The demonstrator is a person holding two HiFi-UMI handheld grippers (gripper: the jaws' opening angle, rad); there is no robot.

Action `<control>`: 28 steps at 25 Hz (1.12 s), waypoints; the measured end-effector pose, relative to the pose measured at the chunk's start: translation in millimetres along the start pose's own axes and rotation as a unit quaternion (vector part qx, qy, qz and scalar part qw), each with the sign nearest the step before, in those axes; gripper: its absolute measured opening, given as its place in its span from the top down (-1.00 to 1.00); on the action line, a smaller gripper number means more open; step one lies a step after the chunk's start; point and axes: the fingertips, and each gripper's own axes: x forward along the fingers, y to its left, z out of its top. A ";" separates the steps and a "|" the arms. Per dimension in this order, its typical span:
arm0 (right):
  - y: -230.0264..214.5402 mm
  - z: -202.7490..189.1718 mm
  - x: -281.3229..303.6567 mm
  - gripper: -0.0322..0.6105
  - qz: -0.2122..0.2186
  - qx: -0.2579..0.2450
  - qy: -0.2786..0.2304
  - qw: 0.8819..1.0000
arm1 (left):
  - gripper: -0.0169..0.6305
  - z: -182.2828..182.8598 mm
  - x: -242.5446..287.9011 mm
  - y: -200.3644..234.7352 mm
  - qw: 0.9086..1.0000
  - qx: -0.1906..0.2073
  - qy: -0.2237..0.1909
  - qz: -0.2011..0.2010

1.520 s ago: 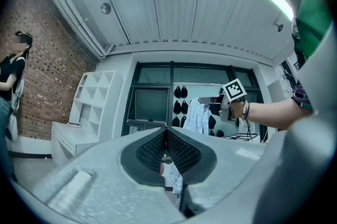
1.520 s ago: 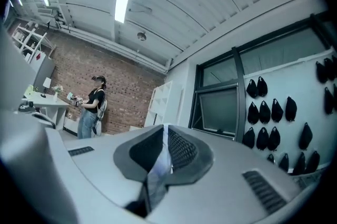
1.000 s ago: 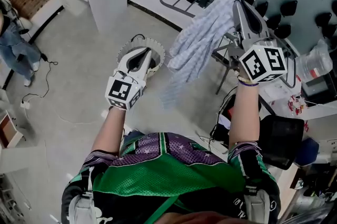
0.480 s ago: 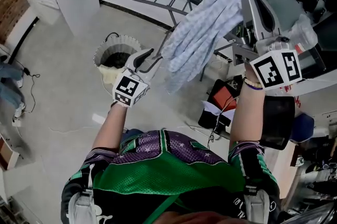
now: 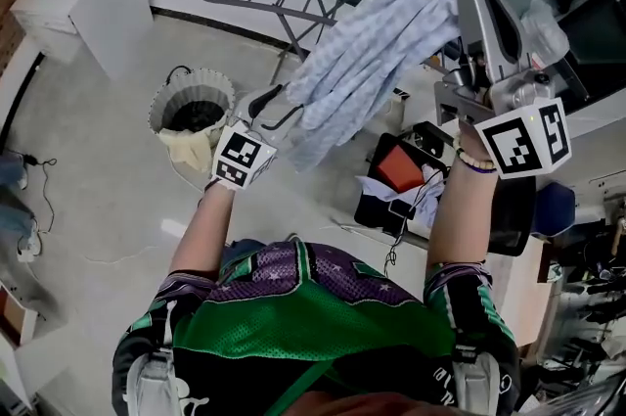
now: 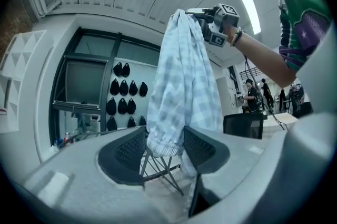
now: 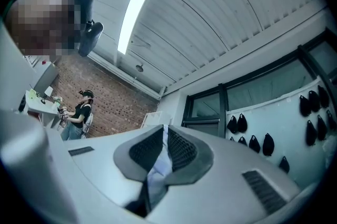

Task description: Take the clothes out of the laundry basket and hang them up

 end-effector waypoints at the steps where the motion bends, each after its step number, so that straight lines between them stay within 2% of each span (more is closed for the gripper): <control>1: -2.2 0.6 -2.5 0.81 0.000 0.001 0.000 1.000 | 0.24 -1.6 6.1 -5.2 1.000 -0.001 0.002 -0.009; 4: -8.3 1.1 -8.5 0.81 -0.001 0.003 0.001 1.000 | 0.17 -8.9 24.6 -24.9 0.999 -0.003 0.010 -0.039; 8: -17.4 -0.7 -11.6 0.81 -0.008 -0.004 0.007 1.000 | 0.23 -10.6 40.4 -43.6 0.998 0.012 0.017 -0.054; 10: -25.6 -2.6 -16.1 0.81 -0.015 -0.005 0.012 1.000 | 0.55 -9.2 44.1 -45.3 0.998 0.026 0.021 -0.046; 12: -36.8 -4.6 -24.1 0.81 -0.026 -0.004 0.015 1.000 | 0.77 -7.6 45.8 -42.8 0.999 0.031 0.024 -0.034; 18: -87.0 -23.4 -68.7 0.81 -0.074 0.008 0.029 0.997 | 0.83 10.6 40.7 -26.0 0.999 0.031 0.025 0.001; 22: -120.2 -48.4 -105.9 0.81 -0.109 0.034 0.040 0.993 | 0.83 37.5 34.3 -10.7 0.997 0.061 0.025 0.032; 28: -155.4 -87.8 -153.8 0.81 -0.138 0.060 0.063 0.987 | 0.83 90.6 37.0 -7.1 0.992 0.106 0.010 0.064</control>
